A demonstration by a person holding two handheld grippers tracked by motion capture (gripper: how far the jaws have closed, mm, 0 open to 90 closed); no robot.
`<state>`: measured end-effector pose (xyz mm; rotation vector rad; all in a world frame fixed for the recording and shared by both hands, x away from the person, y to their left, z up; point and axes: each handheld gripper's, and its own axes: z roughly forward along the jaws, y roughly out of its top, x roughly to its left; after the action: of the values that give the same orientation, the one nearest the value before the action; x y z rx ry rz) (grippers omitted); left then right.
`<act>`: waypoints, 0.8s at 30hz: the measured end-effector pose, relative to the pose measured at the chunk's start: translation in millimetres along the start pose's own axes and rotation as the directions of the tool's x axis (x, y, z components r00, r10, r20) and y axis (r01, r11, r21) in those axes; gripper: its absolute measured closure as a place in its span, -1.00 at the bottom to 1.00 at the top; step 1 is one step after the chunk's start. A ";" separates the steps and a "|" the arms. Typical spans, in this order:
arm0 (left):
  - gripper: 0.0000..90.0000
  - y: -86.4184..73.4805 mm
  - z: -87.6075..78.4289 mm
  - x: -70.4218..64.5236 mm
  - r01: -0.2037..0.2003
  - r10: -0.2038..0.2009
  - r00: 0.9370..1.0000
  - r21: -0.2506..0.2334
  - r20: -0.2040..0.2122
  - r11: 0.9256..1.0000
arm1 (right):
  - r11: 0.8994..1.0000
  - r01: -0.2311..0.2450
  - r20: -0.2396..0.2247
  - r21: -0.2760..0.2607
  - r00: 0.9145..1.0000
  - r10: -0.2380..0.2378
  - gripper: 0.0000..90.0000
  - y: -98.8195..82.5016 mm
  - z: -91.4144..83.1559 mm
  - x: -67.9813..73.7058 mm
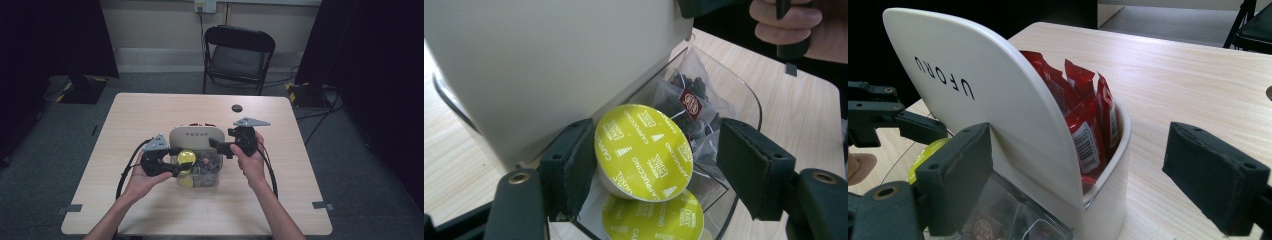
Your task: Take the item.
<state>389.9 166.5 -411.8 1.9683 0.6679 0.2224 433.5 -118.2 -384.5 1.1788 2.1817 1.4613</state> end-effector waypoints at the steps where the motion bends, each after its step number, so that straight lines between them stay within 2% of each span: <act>1: -0.29 -0.2 0.5 -0.2 -0.003 0.003 1.000 0.003 -0.002 1.000 | 1.000 0.000 0.000 0.000 1.000 0.000 -0.74 0.0 0.0 0.1; 6: -0.28 -0.9 4.0 0.4 -0.005 0.005 1.000 0.019 -0.009 1.000 | 1.000 0.002 0.003 -0.002 1.000 -0.002 -0.74 -0.2 -0.2 0.4; 15: -0.29 -1.7 10.6 -1.8 -0.007 0.006 1.000 0.029 0.024 1.000 | 1.000 0.002 0.001 -0.002 1.000 -0.002 -0.74 -0.2 -0.2 -0.1; 21: -0.29 -1.8 12.2 -2.8 -0.006 0.005 1.000 0.032 0.021 0.999 | 1.000 0.000 0.001 -0.001 1.000 0.000 -0.74 -0.3 -0.3 -0.1; 24: -0.29 -1.8 13.5 -2.7 -0.004 0.004 0.999 0.028 0.033 1.000 | 1.000 0.001 0.003 -0.001 1.000 -0.001 -0.74 -0.2 -0.5 0.2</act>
<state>392.8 155.3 -419.5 1.9957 0.6488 0.1837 433.1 -118.4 -384.5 1.1787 2.1793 1.4589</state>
